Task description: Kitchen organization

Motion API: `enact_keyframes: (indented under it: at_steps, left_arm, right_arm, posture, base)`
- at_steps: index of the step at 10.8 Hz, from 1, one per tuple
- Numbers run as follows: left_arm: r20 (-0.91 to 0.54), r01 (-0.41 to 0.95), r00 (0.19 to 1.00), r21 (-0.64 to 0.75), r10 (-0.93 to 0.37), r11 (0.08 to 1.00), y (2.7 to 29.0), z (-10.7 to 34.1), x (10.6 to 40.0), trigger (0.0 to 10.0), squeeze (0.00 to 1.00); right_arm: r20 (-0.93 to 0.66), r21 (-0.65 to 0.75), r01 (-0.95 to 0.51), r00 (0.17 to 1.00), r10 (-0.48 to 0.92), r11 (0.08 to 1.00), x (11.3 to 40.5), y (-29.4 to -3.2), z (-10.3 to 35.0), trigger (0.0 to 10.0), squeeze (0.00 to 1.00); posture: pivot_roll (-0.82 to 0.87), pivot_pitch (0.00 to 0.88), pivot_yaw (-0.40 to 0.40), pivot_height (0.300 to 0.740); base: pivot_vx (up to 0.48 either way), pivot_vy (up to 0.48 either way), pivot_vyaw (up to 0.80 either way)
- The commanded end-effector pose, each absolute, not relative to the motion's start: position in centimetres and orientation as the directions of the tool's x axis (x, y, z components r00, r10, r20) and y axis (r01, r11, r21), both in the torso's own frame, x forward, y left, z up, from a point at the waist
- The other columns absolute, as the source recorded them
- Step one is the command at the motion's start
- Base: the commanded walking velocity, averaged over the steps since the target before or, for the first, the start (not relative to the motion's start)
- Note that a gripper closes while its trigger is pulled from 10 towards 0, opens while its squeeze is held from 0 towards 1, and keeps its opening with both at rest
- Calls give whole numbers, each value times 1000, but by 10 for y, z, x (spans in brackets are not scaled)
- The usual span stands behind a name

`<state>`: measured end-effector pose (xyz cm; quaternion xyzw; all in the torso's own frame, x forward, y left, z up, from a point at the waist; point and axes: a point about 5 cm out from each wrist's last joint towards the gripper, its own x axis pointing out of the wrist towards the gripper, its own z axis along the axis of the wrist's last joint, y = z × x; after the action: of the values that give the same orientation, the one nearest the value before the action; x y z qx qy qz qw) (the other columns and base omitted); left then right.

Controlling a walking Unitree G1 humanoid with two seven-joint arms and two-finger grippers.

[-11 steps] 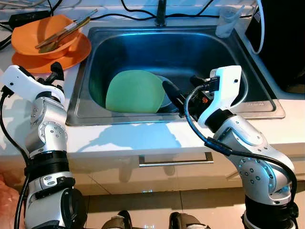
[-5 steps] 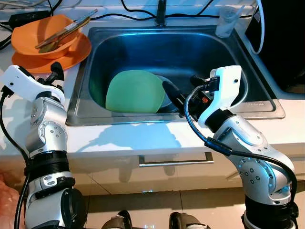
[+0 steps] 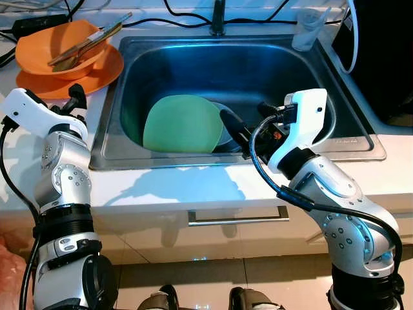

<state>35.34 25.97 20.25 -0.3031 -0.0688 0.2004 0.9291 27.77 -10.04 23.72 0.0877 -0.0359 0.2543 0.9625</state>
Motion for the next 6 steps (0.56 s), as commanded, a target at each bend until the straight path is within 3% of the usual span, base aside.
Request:
enact_keyframes:
  at_steps: [1, 3, 4, 6]
  left_arm:
    - [-325, -495, 869, -559, 373, 665, 249, 124, 340, 10000, 455]
    - [-325, -495, 869, -559, 373, 665, 249, 124, 340, 10000, 455]
    - [-339, -487, 873, -564, 351, 667, 240, 126, 340, 10000, 0]
    - [-347, -483, 874, -567, 339, 667, 238, 125, 341, 10000, 0]
  right_arm:
    - [121, 153, -502, 864, 488, 851, 278, -100, 237, 10000, 0]
    - [121, 153, -502, 864, 488, 851, 278, -100, 237, 10000, 0]
    - [141, 147, -517, 855, 500, 843, 276, -99, 239, 10000, 0]
    - [148, 148, -522, 851, 503, 840, 275, -98, 240, 10000, 0]
  posture:
    - [-233, 210, -41, 740]
    - [-233, 210, -41, 740]
    - [-249, 203, -38, 740]
    - [-251, 205, -36, 740]
  base:
    - [0, 0, 0]
    - [0, 0, 0]
    - [0, 0, 0]
    - [0, 0, 0]
